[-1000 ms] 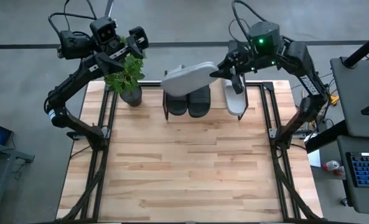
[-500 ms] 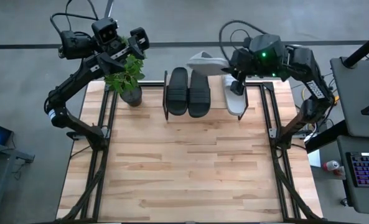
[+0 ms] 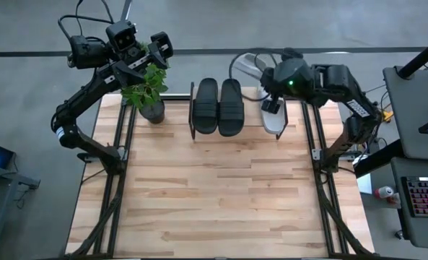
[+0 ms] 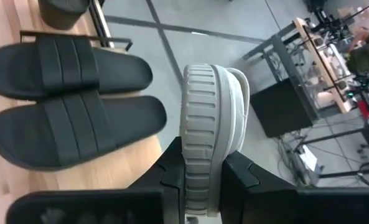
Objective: Pick and place slides into the shelf
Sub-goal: Put the gray slide on the shelf
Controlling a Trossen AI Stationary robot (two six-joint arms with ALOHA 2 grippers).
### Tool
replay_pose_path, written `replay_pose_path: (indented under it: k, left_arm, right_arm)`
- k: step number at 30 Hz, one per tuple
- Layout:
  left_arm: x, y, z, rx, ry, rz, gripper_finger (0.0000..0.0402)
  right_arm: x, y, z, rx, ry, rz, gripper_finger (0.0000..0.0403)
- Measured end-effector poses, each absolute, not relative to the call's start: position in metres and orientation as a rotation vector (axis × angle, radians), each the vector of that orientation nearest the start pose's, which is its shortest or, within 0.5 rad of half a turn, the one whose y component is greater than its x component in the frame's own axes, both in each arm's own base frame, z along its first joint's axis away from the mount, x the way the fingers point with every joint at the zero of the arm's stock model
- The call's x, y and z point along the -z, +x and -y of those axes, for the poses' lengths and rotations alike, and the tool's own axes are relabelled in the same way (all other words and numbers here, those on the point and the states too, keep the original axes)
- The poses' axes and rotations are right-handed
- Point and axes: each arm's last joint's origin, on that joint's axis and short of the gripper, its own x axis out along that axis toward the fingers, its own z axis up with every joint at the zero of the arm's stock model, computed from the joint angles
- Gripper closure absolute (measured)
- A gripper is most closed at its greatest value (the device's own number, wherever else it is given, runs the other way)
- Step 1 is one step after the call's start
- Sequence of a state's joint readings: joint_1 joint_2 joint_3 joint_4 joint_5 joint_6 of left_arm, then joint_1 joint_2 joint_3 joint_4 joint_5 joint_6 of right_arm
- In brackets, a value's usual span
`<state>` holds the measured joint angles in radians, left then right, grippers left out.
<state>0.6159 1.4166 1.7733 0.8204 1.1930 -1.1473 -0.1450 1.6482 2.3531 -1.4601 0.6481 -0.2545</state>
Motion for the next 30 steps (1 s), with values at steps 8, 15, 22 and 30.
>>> replay_pose_path:
  k: [8,15,22,30]
  left_arm:
    - [-0.579,0.194,-0.104,0.795,-0.137,0.330,0.0154]
    - [-0.579,0.194,-0.104,0.796,-0.137,0.330,0.0154]
    - [-0.579,0.192,-0.103,0.797,-0.133,0.333,0.0154]
    - [-0.579,0.192,-0.102,0.798,-0.134,0.332,0.0154]
  right_arm:
    - [-0.500,0.257,0.041,0.715,-0.467,-0.892,0.0358]
    - [-0.484,0.264,0.030,0.739,-0.460,-0.935,0.0358]
    - [-0.465,0.274,0.023,0.733,-0.435,-0.969,0.0358]
    - [-0.449,0.288,0.014,0.718,-0.420,-0.945,0.0358]
